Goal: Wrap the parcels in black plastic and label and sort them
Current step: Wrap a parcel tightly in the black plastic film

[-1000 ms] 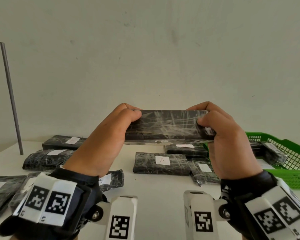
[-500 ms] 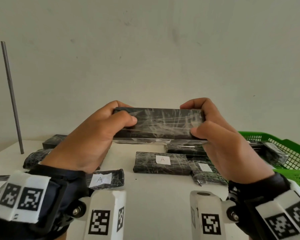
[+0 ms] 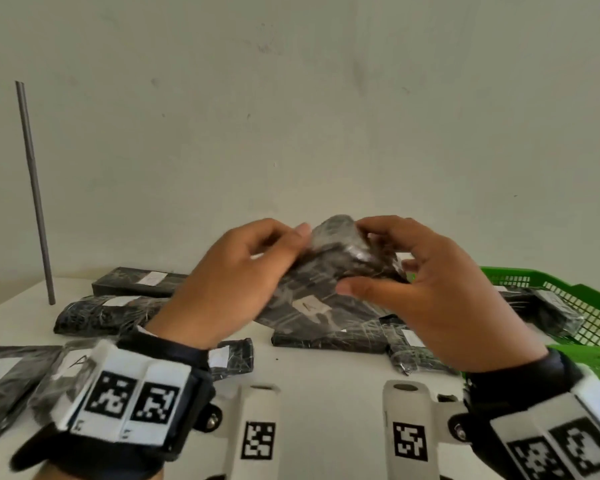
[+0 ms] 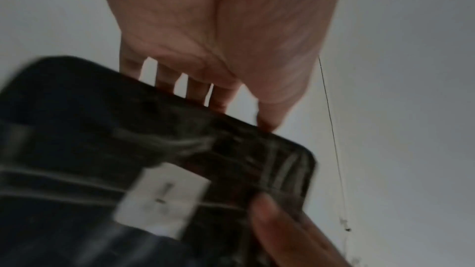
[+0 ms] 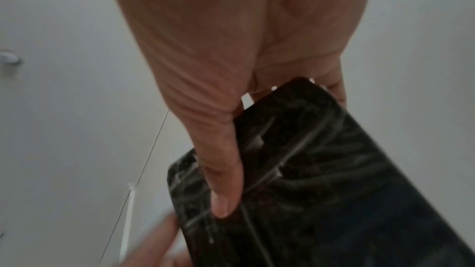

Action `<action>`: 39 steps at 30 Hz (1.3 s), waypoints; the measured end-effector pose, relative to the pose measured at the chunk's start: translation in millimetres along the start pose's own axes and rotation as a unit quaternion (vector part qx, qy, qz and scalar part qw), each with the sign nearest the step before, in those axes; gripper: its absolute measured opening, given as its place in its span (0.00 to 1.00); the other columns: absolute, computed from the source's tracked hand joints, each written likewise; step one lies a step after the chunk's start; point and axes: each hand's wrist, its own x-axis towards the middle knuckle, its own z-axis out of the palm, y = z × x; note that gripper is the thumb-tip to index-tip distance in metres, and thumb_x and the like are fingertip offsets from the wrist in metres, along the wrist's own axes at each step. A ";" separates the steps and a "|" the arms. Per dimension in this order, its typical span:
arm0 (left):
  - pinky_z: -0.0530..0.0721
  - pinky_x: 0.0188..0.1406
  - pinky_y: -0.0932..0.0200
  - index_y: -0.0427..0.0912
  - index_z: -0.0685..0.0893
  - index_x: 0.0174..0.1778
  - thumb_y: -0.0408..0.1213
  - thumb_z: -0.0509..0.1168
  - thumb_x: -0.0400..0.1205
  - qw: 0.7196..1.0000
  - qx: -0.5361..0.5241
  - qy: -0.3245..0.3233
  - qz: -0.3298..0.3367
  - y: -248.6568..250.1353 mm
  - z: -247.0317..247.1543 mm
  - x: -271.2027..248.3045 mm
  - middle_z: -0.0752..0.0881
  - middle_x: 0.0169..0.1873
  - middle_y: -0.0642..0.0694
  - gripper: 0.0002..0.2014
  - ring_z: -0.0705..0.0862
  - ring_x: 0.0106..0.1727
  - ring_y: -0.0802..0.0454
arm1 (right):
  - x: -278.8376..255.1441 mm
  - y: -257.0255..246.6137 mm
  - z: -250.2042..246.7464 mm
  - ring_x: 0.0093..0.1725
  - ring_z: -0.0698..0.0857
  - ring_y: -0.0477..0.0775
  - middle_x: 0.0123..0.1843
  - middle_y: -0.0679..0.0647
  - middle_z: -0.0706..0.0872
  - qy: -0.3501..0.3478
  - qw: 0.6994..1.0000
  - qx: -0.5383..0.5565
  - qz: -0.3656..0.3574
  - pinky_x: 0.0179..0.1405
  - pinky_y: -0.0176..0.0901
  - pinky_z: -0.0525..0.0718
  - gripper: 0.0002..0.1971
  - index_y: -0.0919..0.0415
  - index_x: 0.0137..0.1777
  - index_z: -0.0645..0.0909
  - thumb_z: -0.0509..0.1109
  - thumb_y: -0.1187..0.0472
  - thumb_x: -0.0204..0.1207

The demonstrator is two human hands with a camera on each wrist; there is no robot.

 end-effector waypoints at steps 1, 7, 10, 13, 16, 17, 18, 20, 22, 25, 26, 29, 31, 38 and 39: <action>0.89 0.51 0.49 0.51 0.89 0.53 0.70 0.58 0.85 0.999 -0.002 -0.032 0.020 3.4 5.4 -1.5 0.93 0.44 0.47 0.27 0.92 0.46 0.48 | -0.1 -1.9 4.0 0.55 0.85 0.33 0.57 0.38 0.86 -0.003 1.000 -0.020 -0.004 0.54 0.21 0.80 0.28 0.36 0.68 0.84 0.83 0.42 0.65; 0.75 0.28 0.69 0.44 0.78 0.43 0.56 0.57 0.88 0.994 -0.081 0.058 0.053 11.4 25.9 -6.2 0.76 0.29 0.53 0.19 0.77 0.29 0.62 | 2.0 -1.7 22.9 0.60 0.81 0.31 0.61 0.38 0.80 0.093 0.995 -0.028 0.004 0.56 0.18 0.79 0.37 0.40 0.71 0.77 0.87 0.42 0.62; 0.72 0.38 0.85 0.54 0.71 0.42 0.35 0.51 0.93 0.991 -0.102 0.073 0.037 11.4 26.6 -8.5 0.69 0.35 0.61 0.15 0.75 0.33 0.81 | 2.4 -2.3 30.8 0.64 0.86 0.41 0.66 0.42 0.84 0.119 0.991 0.043 0.037 0.66 0.40 0.87 0.46 0.45 0.76 0.74 0.87 0.37 0.58; 0.73 0.36 0.81 0.49 0.70 0.42 0.24 0.47 0.90 0.991 -0.093 0.081 0.046 12.4 30.1 -9.3 0.66 0.34 0.61 0.17 0.75 0.33 0.74 | 3.0 -4.8 33.2 0.60 0.92 0.46 0.62 0.48 0.91 0.096 0.976 0.190 0.054 0.60 0.44 0.91 0.42 0.49 0.75 0.75 0.89 0.41 0.64; 0.69 0.30 0.68 0.39 0.69 0.39 0.30 0.49 0.91 0.989 -0.102 0.081 0.075 9.3 28.0 -5.8 0.68 0.33 0.44 0.14 0.68 0.34 0.44 | 5.9 -2.5 32.2 0.58 0.92 0.55 0.54 0.56 0.92 0.095 0.921 0.368 0.083 0.63 0.60 0.89 0.29 0.56 0.63 0.81 0.81 0.41 0.68; 0.69 0.31 0.63 0.36 0.72 0.41 0.33 0.51 0.92 0.988 -0.114 0.070 0.075 6.9 27.0 -4.5 0.69 0.36 0.35 0.13 0.68 0.39 0.34 | 7.1 -0.9 32.9 0.55 0.91 0.55 0.51 0.56 0.90 0.099 0.910 0.394 0.089 0.62 0.62 0.88 0.24 0.56 0.60 0.81 0.80 0.44 0.70; 0.70 0.32 0.60 0.34 0.76 0.46 0.37 0.51 0.92 0.988 -0.129 0.052 0.067 5.5 26.2 -3.9 0.72 0.40 0.29 0.14 0.70 0.40 0.31 | 7.6 -0.3 34.3 0.50 0.90 0.54 0.47 0.55 0.88 0.103 0.903 0.407 0.093 0.56 0.59 0.88 0.20 0.56 0.58 0.80 0.78 0.49 0.70; 0.72 0.34 0.62 0.36 0.80 0.54 0.42 0.53 0.92 0.986 -0.155 0.024 0.051 5.6 25.8 -4.5 0.77 0.43 0.29 0.15 0.76 0.40 0.33 | 7.4 -1.7 37.2 0.44 0.87 0.52 0.45 0.54 0.85 0.108 0.909 0.393 0.086 0.46 0.49 0.87 0.18 0.55 0.58 0.78 0.75 0.55 0.69; 0.76 0.36 0.72 0.42 0.82 0.54 0.43 0.57 0.91 0.984 -0.172 0.016 0.048 8.9 26.2 -6.4 0.83 0.39 0.42 0.11 0.83 0.39 0.48 | 5.5 -4.4 37.7 0.44 0.85 0.52 0.47 0.54 0.84 0.115 0.923 0.362 0.064 0.46 0.49 0.87 0.18 0.53 0.59 0.78 0.74 0.55 0.69; 0.81 0.39 0.71 0.49 0.84 0.52 0.42 0.64 0.88 0.976 -0.210 0.023 0.057 7.7 27.0 -5.2 0.85 0.38 0.43 0.04 0.83 0.41 0.55 | 2.6 -9.3 35.3 0.46 0.84 0.57 0.46 0.55 0.85 0.099 0.933 0.343 0.037 0.50 0.57 0.86 0.20 0.54 0.62 0.79 0.74 0.56 0.71; 0.81 0.40 0.69 0.50 0.85 0.52 0.43 0.65 0.88 0.974 -0.215 0.025 0.060 6.9 27.8 -5.0 0.84 0.38 0.43 0.04 0.82 0.41 0.53 | 2.3 -9.8 35.0 0.45 0.83 0.59 0.45 0.56 0.86 0.089 0.933 0.346 0.034 0.49 0.59 0.85 0.19 0.55 0.63 0.80 0.74 0.57 0.71; 0.81 0.39 0.70 0.49 0.84 0.52 0.44 0.65 0.89 0.971 -0.228 0.028 0.062 6.4 28.8 -6.4 0.81 0.36 0.44 0.05 0.81 0.40 0.55 | 1.9 -10.8 34.9 0.43 0.81 0.60 0.42 0.58 0.85 0.084 0.931 0.355 0.032 0.45 0.62 0.82 0.19 0.57 0.61 0.79 0.72 0.60 0.70; 0.80 0.37 0.70 0.48 0.83 0.51 0.45 0.64 0.85 0.971 -0.225 0.033 0.069 8.2 28.4 -6.9 0.80 0.36 0.39 0.06 0.80 0.39 0.52 | 1.0 -11.9 34.4 0.42 0.82 0.59 0.42 0.57 0.84 0.083 0.932 0.352 0.017 0.44 0.56 0.83 0.18 0.57 0.61 0.79 0.72 0.60 0.71; 0.83 0.42 0.52 0.40 0.82 0.53 0.44 0.57 0.81 0.973 -0.209 0.039 0.090 13.3 25.8 -7.2 0.82 0.47 0.26 0.13 0.82 0.51 0.31 | 0.3 -15.0 33.1 0.39 0.79 0.56 0.39 0.56 0.80 0.102 0.920 0.378 0.000 0.37 0.45 0.83 0.12 0.56 0.56 0.78 0.72 0.60 0.74; 0.81 0.41 0.48 0.41 0.82 0.52 0.44 0.56 0.82 0.975 -0.202 0.039 0.088 13.6 26.2 -7.6 0.81 0.46 0.25 0.13 0.82 0.48 0.29 | 0.3 -15.5 32.5 0.39 0.79 0.55 0.39 0.55 0.80 0.107 0.920 0.378 -0.001 0.37 0.43 0.84 0.11 0.56 0.55 0.78 0.72 0.59 0.74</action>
